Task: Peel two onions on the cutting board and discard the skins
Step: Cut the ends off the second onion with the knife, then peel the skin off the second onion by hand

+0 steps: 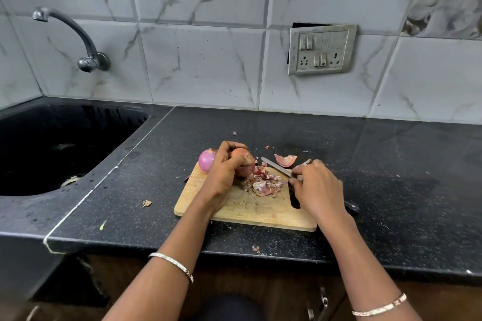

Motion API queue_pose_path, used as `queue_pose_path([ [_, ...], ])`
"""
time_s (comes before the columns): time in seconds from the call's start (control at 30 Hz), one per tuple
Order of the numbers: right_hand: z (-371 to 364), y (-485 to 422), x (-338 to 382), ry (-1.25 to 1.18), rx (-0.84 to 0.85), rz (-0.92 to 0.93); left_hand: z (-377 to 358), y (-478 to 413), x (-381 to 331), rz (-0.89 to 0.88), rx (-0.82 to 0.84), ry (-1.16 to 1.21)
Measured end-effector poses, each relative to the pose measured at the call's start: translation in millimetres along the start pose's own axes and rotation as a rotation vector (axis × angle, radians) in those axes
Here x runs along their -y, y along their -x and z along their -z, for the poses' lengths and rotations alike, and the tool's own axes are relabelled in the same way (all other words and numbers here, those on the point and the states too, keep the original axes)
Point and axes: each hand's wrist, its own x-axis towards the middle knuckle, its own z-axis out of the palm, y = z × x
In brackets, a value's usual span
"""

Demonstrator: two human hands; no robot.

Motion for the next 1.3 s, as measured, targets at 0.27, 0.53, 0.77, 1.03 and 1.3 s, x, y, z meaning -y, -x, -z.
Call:
queue_pose_path([
  [0.27,15.5,-17.9,28.0,-0.554,-0.247,0.251,6.3,-4.5,6.6,-0.329,0.048,-0.439],
  [0.53,-0.6,-30.3,25.4,-1.058,0.255,0.321,4.6,-8.7,11.5,-0.470,-0.113,-0.571],
  [0.77,-10.5,-26.2,22.7,-1.347,0.272,0.140,7.3,-8.7,12.9,-0.349,0.015,-0.375],
  [1.03,-13.2,-21.0,20.8,-1.091,-0.016,0.227,6.3,-9.6,16.1,-0.407,0.004,-0.545],
  [1.3,-14.9,-20.2,20.9,-0.877,-0.291,0.420,4.5,-7.9,13.8,-0.503,-0.052,-0.728],
])
